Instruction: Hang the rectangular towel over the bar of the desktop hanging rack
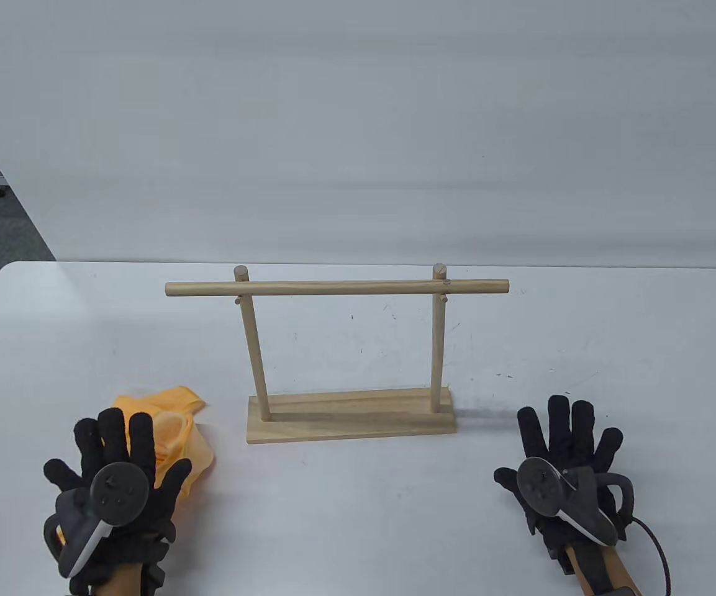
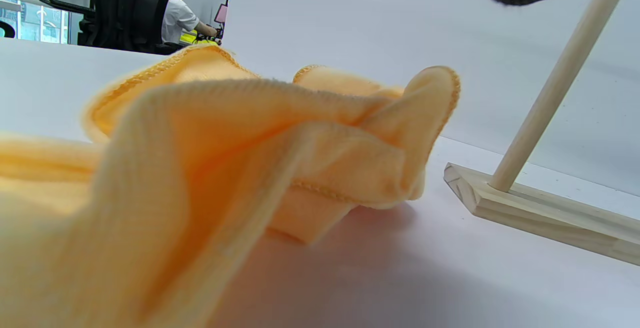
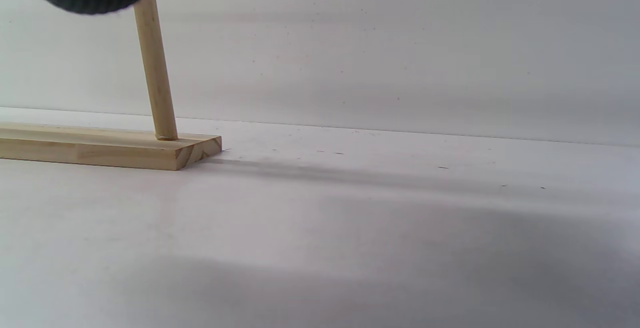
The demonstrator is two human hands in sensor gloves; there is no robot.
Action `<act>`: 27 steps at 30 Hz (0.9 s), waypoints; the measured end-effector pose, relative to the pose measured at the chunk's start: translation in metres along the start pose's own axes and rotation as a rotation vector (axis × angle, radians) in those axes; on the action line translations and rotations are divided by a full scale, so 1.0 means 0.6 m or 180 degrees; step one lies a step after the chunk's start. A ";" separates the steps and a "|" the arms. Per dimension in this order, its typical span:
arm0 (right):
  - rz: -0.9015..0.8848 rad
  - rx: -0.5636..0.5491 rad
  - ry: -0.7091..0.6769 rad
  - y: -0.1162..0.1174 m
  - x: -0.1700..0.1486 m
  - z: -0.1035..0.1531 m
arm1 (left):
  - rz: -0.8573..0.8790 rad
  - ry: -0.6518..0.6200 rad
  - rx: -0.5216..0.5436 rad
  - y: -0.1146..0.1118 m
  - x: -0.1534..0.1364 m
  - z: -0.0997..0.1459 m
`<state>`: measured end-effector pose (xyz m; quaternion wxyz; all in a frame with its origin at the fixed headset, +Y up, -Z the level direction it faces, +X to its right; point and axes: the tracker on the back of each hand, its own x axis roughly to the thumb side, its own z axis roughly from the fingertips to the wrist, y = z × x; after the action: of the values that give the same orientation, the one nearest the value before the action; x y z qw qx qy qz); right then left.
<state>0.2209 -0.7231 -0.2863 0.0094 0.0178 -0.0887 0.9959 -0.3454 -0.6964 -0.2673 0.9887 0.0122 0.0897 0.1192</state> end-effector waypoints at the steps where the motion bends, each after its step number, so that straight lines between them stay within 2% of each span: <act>1: -0.0002 0.0002 -0.0001 0.000 0.000 0.000 | -0.0001 0.0012 -0.0002 0.000 -0.001 0.000; 27: -0.0098 -0.0029 0.0027 -0.001 -0.007 0.004 | 0.0087 0.0112 -0.0045 0.004 -0.009 0.000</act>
<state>0.2254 -0.7231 -0.2843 0.0253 0.0149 -0.0930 0.9952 -0.3511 -0.6956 -0.2662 0.9853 0.0043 0.1061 0.1336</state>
